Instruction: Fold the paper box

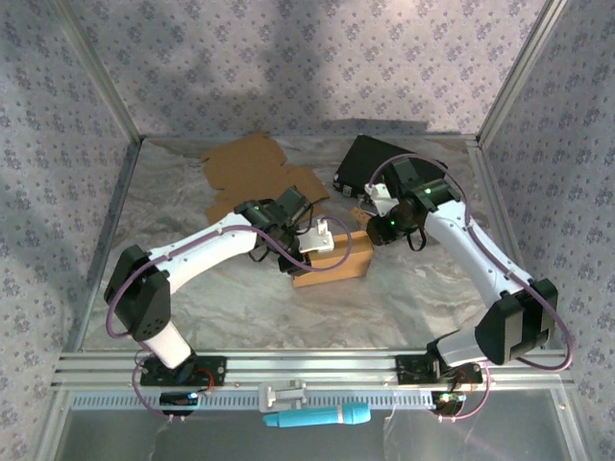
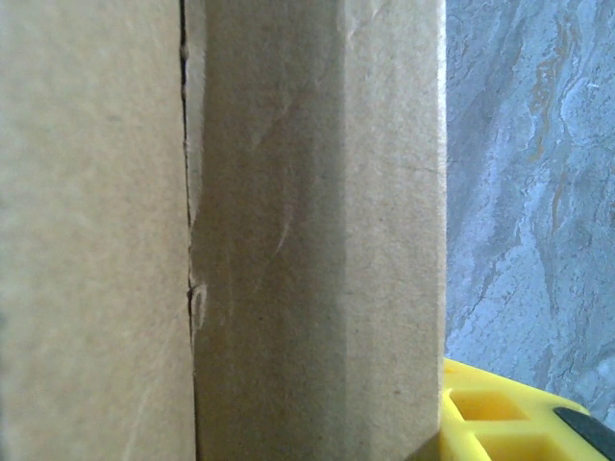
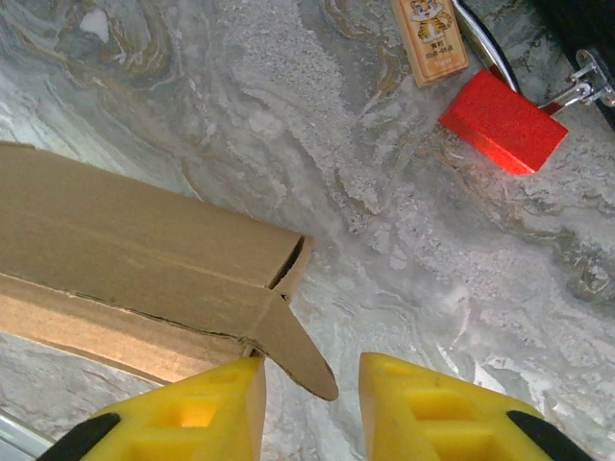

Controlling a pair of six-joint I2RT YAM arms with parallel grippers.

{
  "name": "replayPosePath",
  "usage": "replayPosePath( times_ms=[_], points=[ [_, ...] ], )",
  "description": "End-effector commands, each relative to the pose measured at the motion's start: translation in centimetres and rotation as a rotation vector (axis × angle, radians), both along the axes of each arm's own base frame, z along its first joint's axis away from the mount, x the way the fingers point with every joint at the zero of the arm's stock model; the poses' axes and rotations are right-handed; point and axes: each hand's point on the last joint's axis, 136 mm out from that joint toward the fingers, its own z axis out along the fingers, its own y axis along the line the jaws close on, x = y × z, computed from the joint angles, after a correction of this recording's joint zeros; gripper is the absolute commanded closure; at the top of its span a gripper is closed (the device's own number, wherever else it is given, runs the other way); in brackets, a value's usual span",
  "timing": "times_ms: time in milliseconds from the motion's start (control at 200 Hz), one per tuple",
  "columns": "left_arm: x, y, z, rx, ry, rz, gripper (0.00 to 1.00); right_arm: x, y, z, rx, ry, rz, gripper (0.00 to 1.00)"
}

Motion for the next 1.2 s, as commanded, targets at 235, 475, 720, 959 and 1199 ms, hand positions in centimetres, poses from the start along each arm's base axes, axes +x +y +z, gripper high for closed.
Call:
replayPosePath(
  times_ms=[235,475,720,959,1199],
  points=[
    [-0.2,0.1,0.4,-0.003,0.012,-0.009,0.58,0.3,0.3,0.5,-0.051,-0.015,0.009,0.94],
    [0.3,0.3,0.3,0.004,-0.002,0.018,0.57,-0.3,0.6,0.9,-0.048,0.023,-0.045,1.0],
    [0.7,0.4,0.2,0.018,-0.005,0.04,0.6,-1.4,1.5,1.5,0.042,0.118,-0.136,1.0],
    [0.9,0.4,0.3,0.02,-0.016,0.044,0.6,-1.6,2.0,1.5,0.112,0.209,-0.22,1.0],
    [1.0,0.4,0.3,0.02,-0.019,0.048,0.59,-1.3,2.2,1.6,0.143,0.243,-0.264,1.0]
  ],
)
